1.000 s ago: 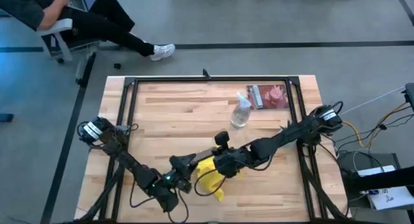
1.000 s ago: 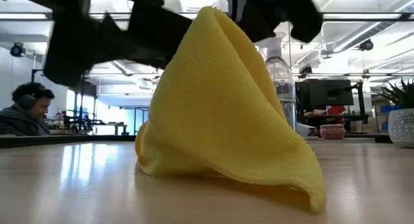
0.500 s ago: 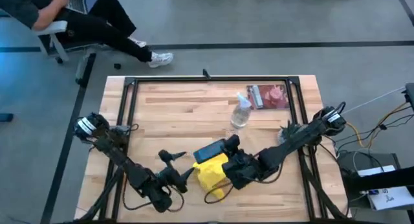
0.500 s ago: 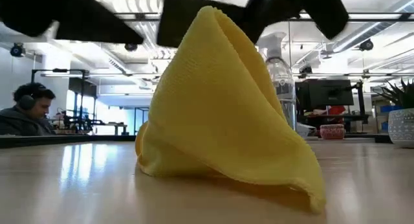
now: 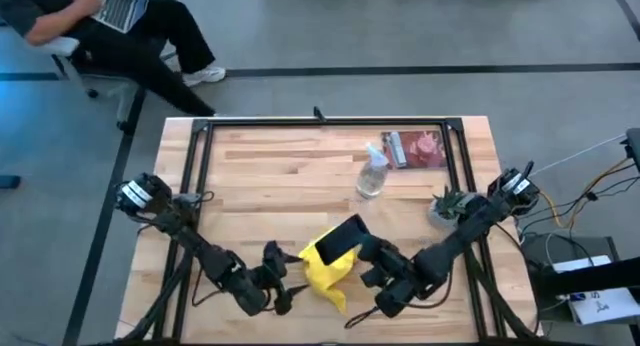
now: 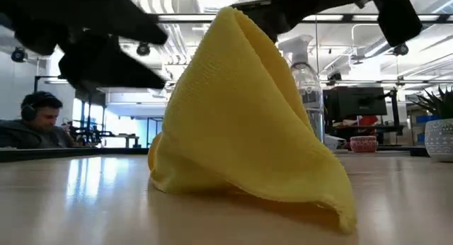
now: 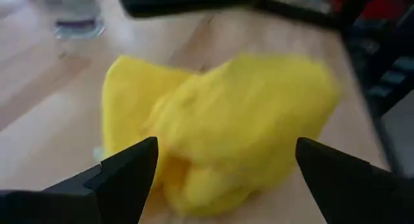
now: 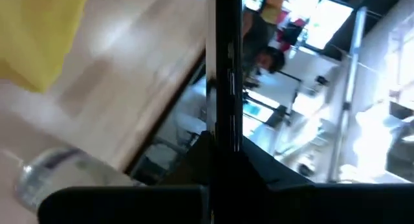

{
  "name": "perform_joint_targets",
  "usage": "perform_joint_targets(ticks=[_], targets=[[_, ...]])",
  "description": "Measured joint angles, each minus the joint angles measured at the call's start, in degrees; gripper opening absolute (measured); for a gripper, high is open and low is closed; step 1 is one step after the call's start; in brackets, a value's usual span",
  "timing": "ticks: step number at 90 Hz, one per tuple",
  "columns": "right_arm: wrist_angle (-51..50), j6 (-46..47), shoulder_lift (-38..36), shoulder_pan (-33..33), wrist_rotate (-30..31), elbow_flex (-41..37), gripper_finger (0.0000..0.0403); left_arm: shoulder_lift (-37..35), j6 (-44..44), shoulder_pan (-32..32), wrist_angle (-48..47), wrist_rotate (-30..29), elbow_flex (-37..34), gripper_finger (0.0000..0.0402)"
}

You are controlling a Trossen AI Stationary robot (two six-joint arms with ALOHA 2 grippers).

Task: Apply microfiber cloth
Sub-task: Wipe the black cellphone with the yellow microfiber cloth

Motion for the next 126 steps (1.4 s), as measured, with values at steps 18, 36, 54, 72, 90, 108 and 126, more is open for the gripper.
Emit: perform_joint_targets(ticks=[18, 36, 54, 72, 90, 108, 126], targets=[[0.0, 0.8, 0.0, 0.8, 0.7, -2.0, 0.0011, 2.2, -0.6, 3.0, 3.1, 0.0, 0.0, 0.0347], [0.0, 5.5, 0.0, 0.8, 0.3, -3.4, 0.0011, 10.8, -0.1, 7.3, 13.0, 7.1, 0.0, 0.0347], [0.0, 6.9, 0.0, 0.8, 0.1, -4.9, 0.0011, 17.2, -1.1, 9.2, 14.1, 10.8, 1.9, 0.0298], [0.0, 11.2, 0.0, 0.6, -1.1, -7.0, 0.0011, 16.4, -0.1, 9.4, 9.5, 11.7, 2.1, 0.0116], [0.2, 13.3, 0.0, 0.5, -2.3, -7.9, 0.0011, 7.7, 1.8, 9.0, -8.8, 13.5, 1.9, 0.0019], [1.0, 15.8, 0.0, 0.4, -7.6, -8.3, 0.0011, -5.4, 6.2, 8.1, -20.2, 12.0, 1.8, 0.0007], [4.7, 14.2, 0.0, -0.9, -10.5, -10.2, 0.0011, -13.3, 19.8, 8.4, -13.1, 8.5, 1.9, 0.0005]])
